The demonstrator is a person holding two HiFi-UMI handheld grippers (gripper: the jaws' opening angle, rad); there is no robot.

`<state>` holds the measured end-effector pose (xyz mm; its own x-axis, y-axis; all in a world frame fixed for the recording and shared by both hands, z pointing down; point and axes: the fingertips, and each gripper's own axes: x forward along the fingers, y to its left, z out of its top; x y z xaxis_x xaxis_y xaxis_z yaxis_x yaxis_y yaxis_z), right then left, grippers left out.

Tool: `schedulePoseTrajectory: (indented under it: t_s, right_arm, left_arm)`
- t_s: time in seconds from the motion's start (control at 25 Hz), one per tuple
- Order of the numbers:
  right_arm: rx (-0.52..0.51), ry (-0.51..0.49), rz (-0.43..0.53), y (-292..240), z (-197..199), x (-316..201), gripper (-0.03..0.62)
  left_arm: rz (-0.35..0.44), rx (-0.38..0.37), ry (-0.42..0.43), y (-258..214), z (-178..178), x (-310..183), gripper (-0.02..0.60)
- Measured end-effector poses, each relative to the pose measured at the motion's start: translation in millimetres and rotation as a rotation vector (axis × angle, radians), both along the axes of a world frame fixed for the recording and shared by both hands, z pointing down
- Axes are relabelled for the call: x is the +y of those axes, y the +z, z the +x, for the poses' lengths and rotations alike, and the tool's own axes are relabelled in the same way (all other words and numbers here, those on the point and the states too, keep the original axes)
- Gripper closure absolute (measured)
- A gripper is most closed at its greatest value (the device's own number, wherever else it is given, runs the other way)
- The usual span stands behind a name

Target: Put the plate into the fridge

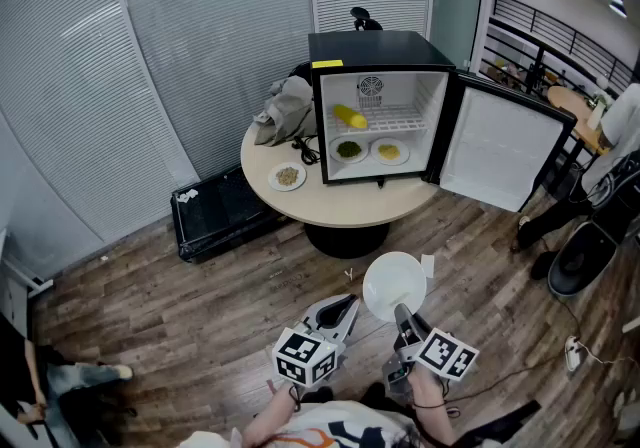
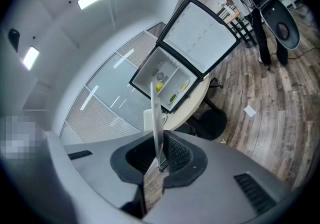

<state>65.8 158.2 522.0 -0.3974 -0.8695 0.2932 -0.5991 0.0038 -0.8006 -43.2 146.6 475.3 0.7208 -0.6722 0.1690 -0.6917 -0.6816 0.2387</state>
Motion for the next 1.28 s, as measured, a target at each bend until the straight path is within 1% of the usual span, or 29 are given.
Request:
schedulePoseTrajectory:
  t_s: [0.16,0.48,0.76,1.08,1.28]
  right_arm:
    - [-0.012,0.002,0.006,0,9,-12,0.556]
    - [0.009,-0.016,-0.001,3,30,-27,0.556]
    - [-0.007,-0.025,-0.008,9,57,-40,0.556]
    - [-0.03,-0.062,0.0,13,80,-49,0.556]
    - [-0.042,-0.09,-0.012,22,86,-47,0.556]
  left_arm:
    - [0.007,0.001,-0.007,0,7,-10,0.554]
    - [0.013,-0.006,-0.018,-1,29,-23,0.554]
    - [0.039,-0.006,-0.036,-8,54,-35,0.554]
    - [0.023,-0.017,-0.07,1,78,-37,0.554]
    - [0.014,-0.034,-0.102,9,82,-37,0.554]
